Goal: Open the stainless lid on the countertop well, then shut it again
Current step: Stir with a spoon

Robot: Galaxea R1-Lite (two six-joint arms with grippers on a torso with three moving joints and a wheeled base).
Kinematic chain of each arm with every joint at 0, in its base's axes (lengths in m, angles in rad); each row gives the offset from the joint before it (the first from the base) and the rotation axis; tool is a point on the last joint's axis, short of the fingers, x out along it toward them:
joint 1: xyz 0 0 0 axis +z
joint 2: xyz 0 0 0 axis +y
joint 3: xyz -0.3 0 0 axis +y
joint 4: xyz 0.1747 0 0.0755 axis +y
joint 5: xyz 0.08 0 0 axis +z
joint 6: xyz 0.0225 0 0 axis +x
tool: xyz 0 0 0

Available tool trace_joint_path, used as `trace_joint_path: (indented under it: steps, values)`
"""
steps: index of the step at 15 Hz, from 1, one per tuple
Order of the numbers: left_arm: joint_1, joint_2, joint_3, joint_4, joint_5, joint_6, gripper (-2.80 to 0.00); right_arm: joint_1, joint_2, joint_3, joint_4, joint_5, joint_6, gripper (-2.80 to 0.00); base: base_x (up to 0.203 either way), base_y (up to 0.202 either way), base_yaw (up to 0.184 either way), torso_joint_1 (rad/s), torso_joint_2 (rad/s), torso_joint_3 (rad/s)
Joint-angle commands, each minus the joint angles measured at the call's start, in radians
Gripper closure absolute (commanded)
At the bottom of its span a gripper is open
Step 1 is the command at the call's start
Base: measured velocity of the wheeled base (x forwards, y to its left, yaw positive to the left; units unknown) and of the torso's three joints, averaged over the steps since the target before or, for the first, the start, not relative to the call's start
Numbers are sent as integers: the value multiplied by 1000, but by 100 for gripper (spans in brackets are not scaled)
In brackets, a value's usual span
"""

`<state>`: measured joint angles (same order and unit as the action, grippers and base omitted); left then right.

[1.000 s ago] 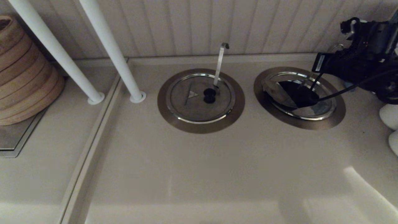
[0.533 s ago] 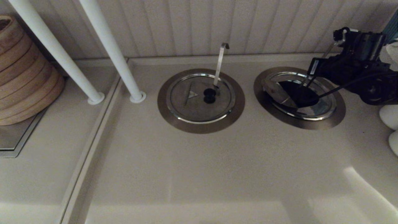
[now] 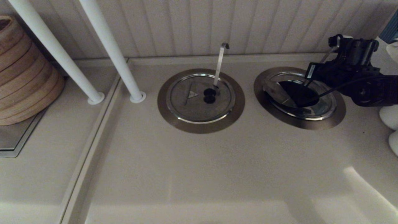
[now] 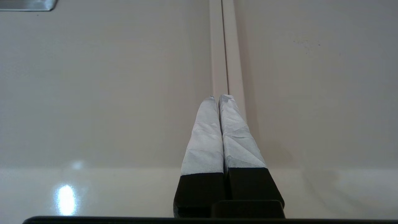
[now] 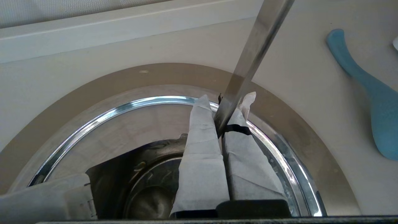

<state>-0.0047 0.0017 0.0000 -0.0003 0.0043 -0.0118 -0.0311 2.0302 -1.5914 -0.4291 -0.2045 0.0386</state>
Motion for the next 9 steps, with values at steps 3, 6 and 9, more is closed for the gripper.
trace_joint_path:
  steps: [3,6,9]
  values:
    - [0,0,0,0,0,-1,0,-2,65,-34,-17,-2,4,0,0,0,0,0,0,0]
    - [0,0,0,0,0,-1,0,-16,132,-74,-99,0,5,0,0,0,0,0,0,0]
    - [0,0,0,-1,0,-1,0,-16,145,-97,-99,2,27,0,0,0,0,0,0,0]
